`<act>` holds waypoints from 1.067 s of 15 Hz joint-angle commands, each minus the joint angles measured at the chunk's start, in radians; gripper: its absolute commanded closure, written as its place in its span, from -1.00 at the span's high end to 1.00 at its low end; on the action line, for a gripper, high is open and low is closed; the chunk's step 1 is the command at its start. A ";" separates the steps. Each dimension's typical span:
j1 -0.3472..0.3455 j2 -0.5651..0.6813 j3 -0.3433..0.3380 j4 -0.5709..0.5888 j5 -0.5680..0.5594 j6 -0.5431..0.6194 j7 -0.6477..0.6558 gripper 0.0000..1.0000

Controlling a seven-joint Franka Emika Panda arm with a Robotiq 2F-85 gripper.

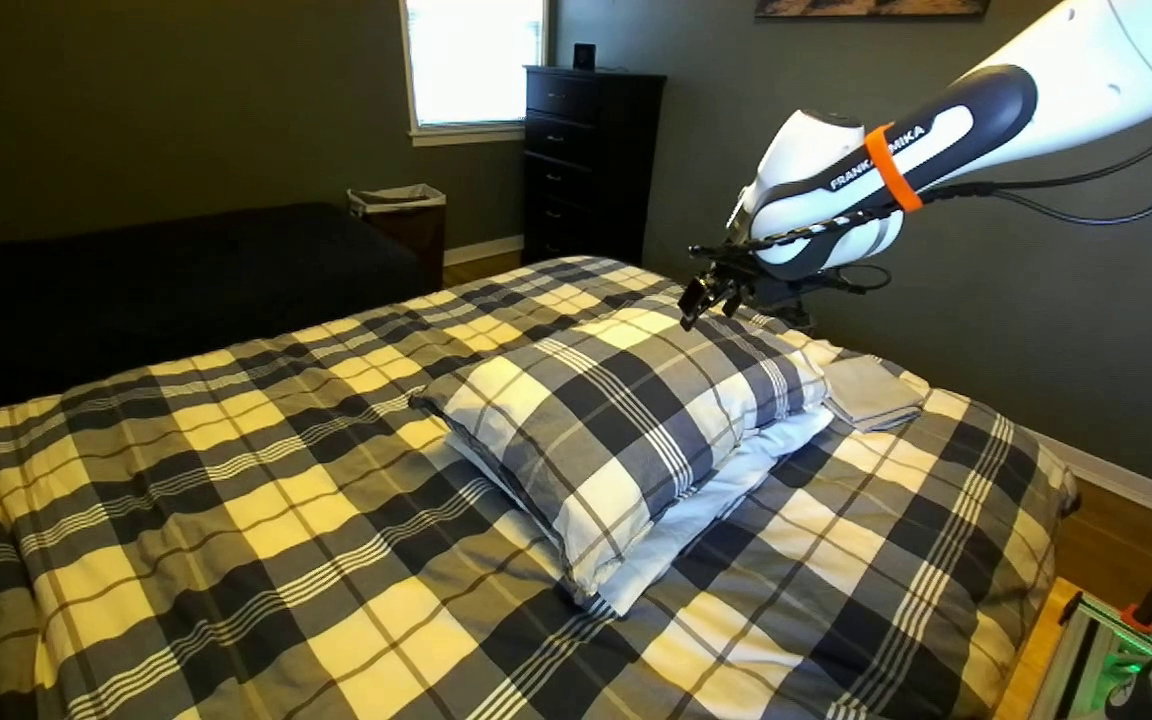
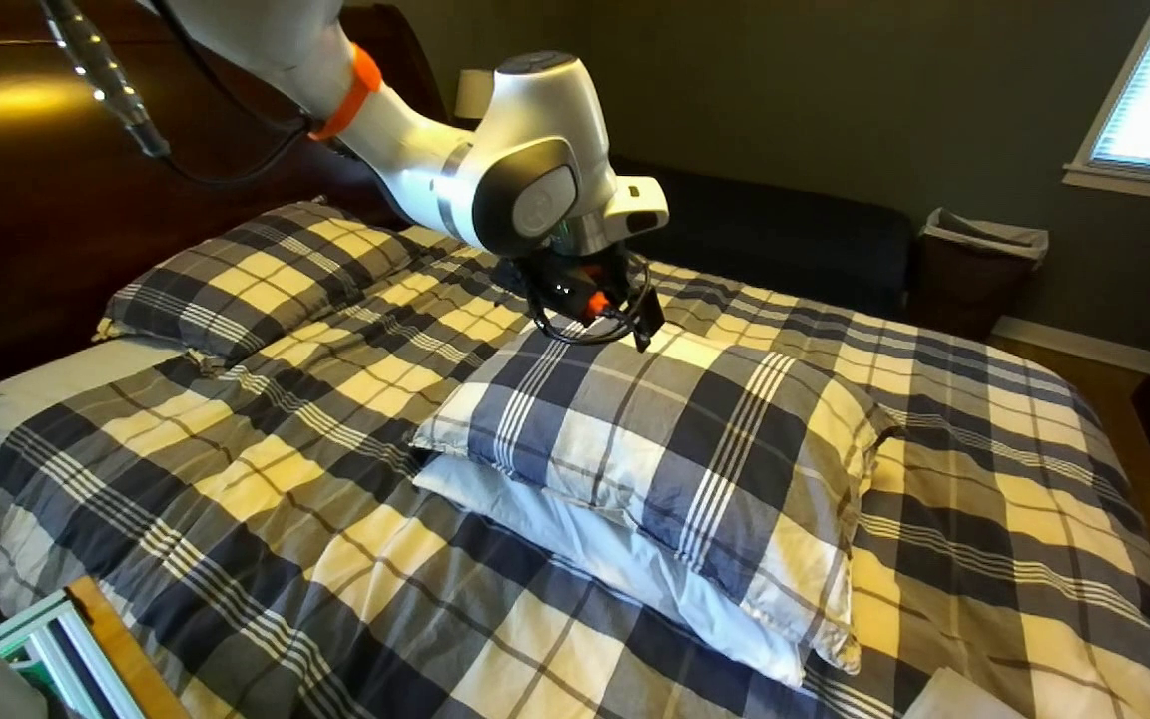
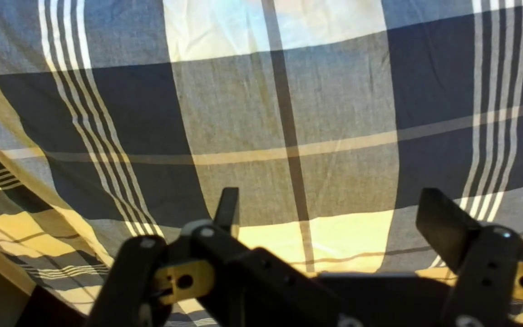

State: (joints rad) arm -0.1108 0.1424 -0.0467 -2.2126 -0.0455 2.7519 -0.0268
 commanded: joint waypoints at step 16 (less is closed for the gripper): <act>0.036 0.603 -0.018 0.538 -0.005 -0.028 0.008 0.46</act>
State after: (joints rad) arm -0.0824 0.6594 -0.0535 -1.7632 -0.0504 2.7522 -0.0268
